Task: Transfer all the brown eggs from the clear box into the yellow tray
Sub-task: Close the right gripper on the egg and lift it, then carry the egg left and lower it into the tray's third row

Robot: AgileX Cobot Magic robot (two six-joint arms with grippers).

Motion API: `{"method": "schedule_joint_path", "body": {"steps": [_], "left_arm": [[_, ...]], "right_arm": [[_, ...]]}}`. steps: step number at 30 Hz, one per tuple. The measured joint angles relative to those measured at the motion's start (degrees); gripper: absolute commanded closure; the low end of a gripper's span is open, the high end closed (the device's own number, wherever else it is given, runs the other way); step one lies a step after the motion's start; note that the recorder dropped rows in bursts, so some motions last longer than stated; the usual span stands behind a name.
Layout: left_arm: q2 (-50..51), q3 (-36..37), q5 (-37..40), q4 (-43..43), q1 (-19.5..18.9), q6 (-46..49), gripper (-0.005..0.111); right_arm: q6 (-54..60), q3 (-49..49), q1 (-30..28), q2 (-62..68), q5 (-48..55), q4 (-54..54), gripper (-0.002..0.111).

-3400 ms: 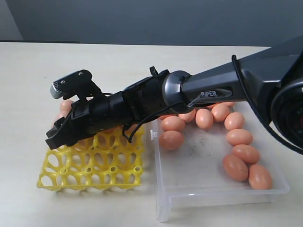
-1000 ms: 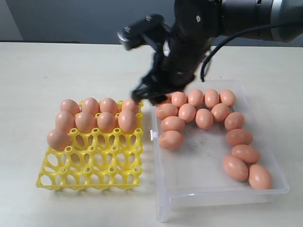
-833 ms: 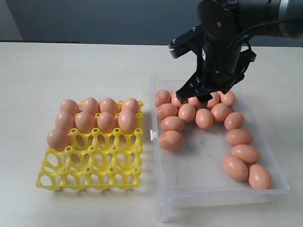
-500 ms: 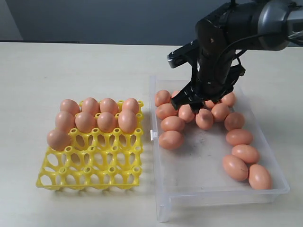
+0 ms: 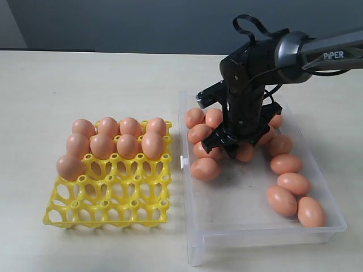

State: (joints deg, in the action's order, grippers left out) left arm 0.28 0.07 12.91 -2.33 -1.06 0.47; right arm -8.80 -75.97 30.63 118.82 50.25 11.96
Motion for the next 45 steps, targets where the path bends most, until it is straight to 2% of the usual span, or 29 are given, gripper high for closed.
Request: {"method": "schedule_joint_path", "body": {"steps": [1,4,10,13,18,23,30,36,45], "left_arm": [[0.0,0.0,0.0,0.0,0.0,0.0,0.106],[0.0,0.0,0.2,1.2,0.0,-0.5,0.106],[0.0,0.0,0.2,2.0,0.0,-0.5,0.106],[0.0,0.0,0.2,1.6,0.0,-0.5,0.106],[0.0,0.0,0.2,1.3,0.0,-0.5,0.106],[0.0,0.0,0.2,1.1,0.0,-0.5,0.106],[0.0,0.0,0.3,1.1,0.0,-0.5,0.106],[0.0,0.0,0.3,1.1,0.0,-0.5,0.106],[0.0,0.0,0.3,1.1,0.0,-0.1,0.106]], "right_arm": [[0.0,0.0,0.0,0.0,0.0,0.0,0.108],[0.2,0.0,0.0,-0.3,0.5,0.8,0.104],[0.5,0.2,1.0,-7.4,1.1,-0.8,0.104],[3.9,0.2,2.8,-13.2,-2.5,-7.4,0.104],[17.7,0.2,7.8,-18.8,-15.1,-27.7,0.104],[35.8,0.2,12.8,-17.1,-22.3,-50.4,0.104],[57.7,0.2,16.2,-10.9,-26.2,-71.6,0.104],[65.7,0.2,16.3,-7.3,-27.8,-81.0,0.104],[70.2,0.2,16.5,-3.6,-27.4,-83.1,0.104]]}}
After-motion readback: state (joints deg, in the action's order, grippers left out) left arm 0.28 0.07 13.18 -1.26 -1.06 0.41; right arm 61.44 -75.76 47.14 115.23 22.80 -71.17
